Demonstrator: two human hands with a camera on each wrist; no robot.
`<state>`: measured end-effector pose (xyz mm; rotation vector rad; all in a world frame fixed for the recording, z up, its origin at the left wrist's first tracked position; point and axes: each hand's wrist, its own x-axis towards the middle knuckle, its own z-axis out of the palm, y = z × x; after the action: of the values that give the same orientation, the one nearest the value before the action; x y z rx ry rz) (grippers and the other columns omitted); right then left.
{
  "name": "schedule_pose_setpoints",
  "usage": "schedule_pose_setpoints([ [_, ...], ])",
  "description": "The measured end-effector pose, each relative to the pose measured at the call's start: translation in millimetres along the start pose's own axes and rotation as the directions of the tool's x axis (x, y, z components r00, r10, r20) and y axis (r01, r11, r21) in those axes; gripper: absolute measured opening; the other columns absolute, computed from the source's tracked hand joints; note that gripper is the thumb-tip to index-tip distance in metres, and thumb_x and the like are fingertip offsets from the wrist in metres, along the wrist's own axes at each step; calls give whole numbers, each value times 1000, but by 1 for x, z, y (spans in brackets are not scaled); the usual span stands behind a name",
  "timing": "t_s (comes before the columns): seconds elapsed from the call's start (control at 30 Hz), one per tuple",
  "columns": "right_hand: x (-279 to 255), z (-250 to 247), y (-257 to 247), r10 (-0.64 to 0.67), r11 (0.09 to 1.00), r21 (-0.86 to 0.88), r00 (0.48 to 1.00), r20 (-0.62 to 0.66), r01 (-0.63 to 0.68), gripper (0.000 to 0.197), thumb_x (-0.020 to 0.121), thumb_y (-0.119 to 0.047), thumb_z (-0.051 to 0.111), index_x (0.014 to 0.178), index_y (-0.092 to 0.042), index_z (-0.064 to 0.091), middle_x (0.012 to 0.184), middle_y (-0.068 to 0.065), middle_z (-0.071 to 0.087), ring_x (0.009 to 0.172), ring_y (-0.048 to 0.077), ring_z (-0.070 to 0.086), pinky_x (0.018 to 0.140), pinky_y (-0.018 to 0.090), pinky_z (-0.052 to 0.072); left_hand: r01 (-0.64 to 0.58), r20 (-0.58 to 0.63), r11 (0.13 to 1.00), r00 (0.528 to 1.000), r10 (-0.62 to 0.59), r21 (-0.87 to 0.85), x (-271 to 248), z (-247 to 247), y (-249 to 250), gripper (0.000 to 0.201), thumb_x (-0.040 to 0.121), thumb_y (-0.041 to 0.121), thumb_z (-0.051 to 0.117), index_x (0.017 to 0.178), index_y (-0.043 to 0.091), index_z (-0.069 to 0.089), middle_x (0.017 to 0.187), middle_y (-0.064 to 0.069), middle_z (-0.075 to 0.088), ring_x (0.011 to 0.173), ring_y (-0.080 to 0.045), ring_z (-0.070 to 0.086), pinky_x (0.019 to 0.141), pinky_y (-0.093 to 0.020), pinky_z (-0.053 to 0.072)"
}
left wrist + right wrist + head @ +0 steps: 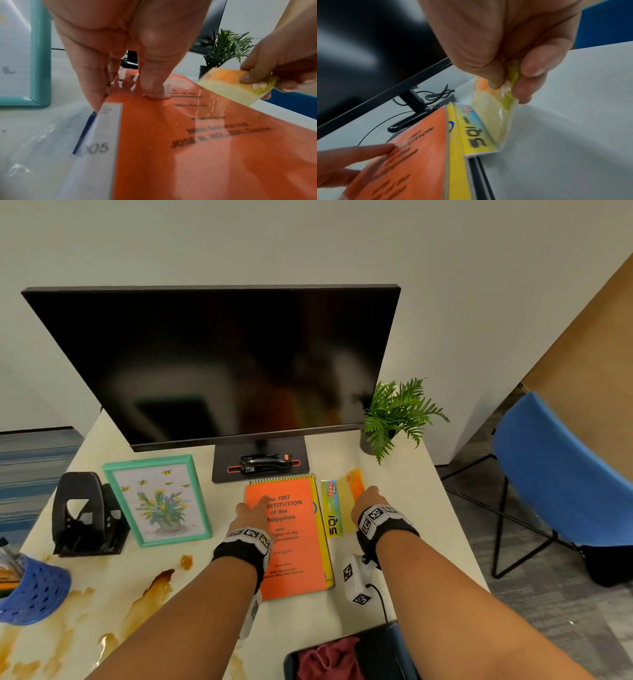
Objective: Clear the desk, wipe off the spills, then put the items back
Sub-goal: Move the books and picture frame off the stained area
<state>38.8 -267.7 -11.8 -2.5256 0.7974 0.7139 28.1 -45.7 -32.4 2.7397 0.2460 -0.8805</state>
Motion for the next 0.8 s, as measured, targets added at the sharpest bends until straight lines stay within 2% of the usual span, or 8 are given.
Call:
schedule_pose_setpoints([
  [0.1, 4, 0, 8, 18, 1000, -13, 1000, -7, -18, 38, 91, -11, 47, 127, -5, 37, 127, 17, 56, 115, 33, 58, 97, 43, 48, -1, -2, 1000, 1000, 1, -3, 0, 0, 0, 86, 85, 27, 66, 150, 36, 10, 137, -13, 29, 111, -33, 57, 96, -41, 50],
  [0.17, 4, 3, 12, 21, 995, -93, 999, -28, -24, 47, 87, -15, 52, 130, -7, 35, 133, 15, 48, 121, 34, 52, 101, 47, 44, 2, 2, 1000, 1000, -2, 5, 0, -1, 1, 85, 86, 27, 65, 151, 35, 10, 138, -13, 28, 112, -34, 56, 97, -41, 50],
  [0.27, 3, 3, 12, -92, 957, -282, 993, -70, 69, 46, 89, -18, 50, 133, -14, 39, 133, 9, 36, 125, 31, 40, 103, 47, 37, 4, -10, 1000, 1000, -3, 14, 1, 0, 1, 84, 86, 27, 64, 151, 35, 11, 135, -13, 29, 110, -34, 57, 96, -42, 50],
  [0.37, 4, 15, 5, -243, 867, -425, 966, 92, 259, 43, 87, -20, 56, 130, -18, 49, 131, 9, 36, 122, 31, 43, 101, 45, 42, 14, -7, 999, 1000, -14, 30, 3, 0, 3, 85, 86, 27, 64, 151, 35, 10, 134, -13, 29, 107, -34, 58, 95, -42, 51],
  [0.43, 3, 25, 0, -278, 831, -451, 946, 169, 325, 42, 84, -19, 59, 126, -17, 54, 123, 10, 41, 114, 34, 51, 95, 43, 49, 21, 1, 999, 1000, -21, 42, 4, 0, 4, 87, 85, 27, 65, 151, 35, 9, 134, -14, 29, 107, -34, 58, 94, -42, 52],
  [0.6, 23, 32, 9, -256, 859, -404, 948, 192, 314, 40, 85, -23, 59, 122, -10, 55, 117, 10, 51, 112, 31, 53, 91, 45, 52, 35, 8, 998, 999, -35, 49, 4, 0, 6, 86, 85, 27, 64, 151, 34, 9, 137, -14, 27, 108, -35, 57, 94, -43, 51],
  [0.67, 19, 22, 19, -227, 881, -387, 961, 159, 272, 41, 86, -23, 57, 125, -9, 53, 121, 11, 50, 117, 32, 50, 94, 46, 50, 34, 4, 998, 999, -34, 51, 5, 0, 7, 85, 85, 28, 63, 151, 35, 9, 138, -15, 27, 109, -35, 56, 95, -44, 51],
  [0.8, 18, 2, 42, -124, 955, -259, 988, 95, 144, 41, 91, -20, 56, 129, -6, 55, 133, 13, 50, 124, 32, 50, 97, 37, 43, 35, 10, 998, 999, -36, 52, 6, 0, 8, 85, 86, 30, 63, 151, 35, 8, 140, -14, 26, 112, -36, 55, 95, -43, 50],
])
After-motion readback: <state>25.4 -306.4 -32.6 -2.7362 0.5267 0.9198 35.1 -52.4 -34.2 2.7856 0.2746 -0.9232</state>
